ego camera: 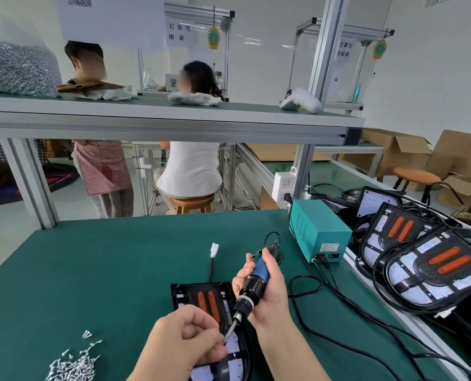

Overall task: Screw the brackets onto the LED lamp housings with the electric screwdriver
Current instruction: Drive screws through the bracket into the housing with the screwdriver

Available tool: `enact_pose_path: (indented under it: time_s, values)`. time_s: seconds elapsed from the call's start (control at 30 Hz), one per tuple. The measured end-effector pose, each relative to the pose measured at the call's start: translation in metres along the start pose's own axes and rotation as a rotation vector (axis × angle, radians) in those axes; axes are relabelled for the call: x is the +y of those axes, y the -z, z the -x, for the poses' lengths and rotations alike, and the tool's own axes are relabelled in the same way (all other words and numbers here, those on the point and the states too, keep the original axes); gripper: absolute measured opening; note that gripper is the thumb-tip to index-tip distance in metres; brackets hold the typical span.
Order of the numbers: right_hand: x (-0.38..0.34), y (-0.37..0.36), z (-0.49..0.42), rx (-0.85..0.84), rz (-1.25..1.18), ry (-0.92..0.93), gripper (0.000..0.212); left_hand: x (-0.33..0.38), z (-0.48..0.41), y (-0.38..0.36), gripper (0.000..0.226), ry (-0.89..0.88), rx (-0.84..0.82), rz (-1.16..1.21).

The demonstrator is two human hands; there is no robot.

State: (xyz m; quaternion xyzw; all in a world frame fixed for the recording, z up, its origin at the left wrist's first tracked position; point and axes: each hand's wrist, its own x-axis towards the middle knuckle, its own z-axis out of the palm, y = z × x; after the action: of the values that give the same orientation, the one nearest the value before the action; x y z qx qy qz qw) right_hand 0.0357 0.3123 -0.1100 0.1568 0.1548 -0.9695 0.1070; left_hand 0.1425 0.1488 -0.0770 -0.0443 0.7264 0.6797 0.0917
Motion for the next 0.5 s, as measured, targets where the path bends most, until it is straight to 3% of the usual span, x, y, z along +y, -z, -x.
enact_pose_path:
  time_s: [0.5]
  values:
    - [0.002, -0.006, 0.006, 0.058, 0.013, 0.134, 0.025, -0.014, 0.001, -0.003, 0.007, 0.044, 0.076, 0.247]
